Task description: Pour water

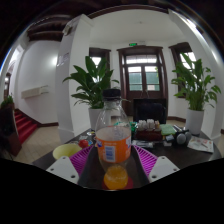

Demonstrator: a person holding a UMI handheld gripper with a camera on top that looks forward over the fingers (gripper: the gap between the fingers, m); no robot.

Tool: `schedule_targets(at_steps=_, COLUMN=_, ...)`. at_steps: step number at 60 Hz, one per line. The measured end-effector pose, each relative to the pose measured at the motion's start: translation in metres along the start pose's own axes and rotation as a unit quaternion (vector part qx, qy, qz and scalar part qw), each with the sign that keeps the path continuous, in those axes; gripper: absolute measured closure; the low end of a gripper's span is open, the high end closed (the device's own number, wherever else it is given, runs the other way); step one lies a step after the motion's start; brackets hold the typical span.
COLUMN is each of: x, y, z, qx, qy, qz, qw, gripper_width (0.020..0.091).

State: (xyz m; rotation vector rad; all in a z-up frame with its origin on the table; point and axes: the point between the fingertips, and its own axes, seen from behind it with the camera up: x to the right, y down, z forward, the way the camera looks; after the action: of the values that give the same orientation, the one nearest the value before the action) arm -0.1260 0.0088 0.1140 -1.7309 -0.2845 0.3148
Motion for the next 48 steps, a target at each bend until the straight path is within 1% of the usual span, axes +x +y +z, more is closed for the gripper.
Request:
schedule_targets(at_steps=3, x=-0.005, y=0.001, z=-0.013, qx=0.0, qy=-0.006, qz=0.015, qw=1.0, gripper_width=0.0328)
schedule_targets(at_steps=9, x=-0.006, y=0.011, z=-0.048, qx=-0.006, qy=0.002, qz=0.039, qw=0.999, gripper_width=0.0324)
schedule_targets(at_steps=13, x=0.004, y=0.02, z=-0.074, qx=-0.017, qy=0.032, qz=0.038, qw=0.999, gripper_width=0.0302)
schedule_targets(at_steps=21, x=0.032, y=0.03, z=-0.125, qx=-0.035, qy=0.11, qz=0.032, qw=0.993, gripper_width=0.0298)
schedule_targets(at_steps=32, x=0.06, y=0.02, z=-0.177, qx=-0.04, qy=0.166, qz=0.032, qw=0.985, gripper_width=0.0296)
schedule_targets(at_steps=37, x=0.075, y=0.014, z=-0.196, qx=-0.036, qy=0.194, qz=0.039, qw=0.98, gripper_width=0.0294)
schedule_targets(at_steps=43, x=0.089, y=0.005, z=-0.212, qx=-0.029, qy=0.219, qz=0.044, qw=0.974, gripper_width=0.0297)
schedule_targets(at_steps=48, x=0.096, y=0.0, z=-0.226, qx=-0.031, qy=0.232, qz=0.039, qw=0.971, gripper_width=0.0294)
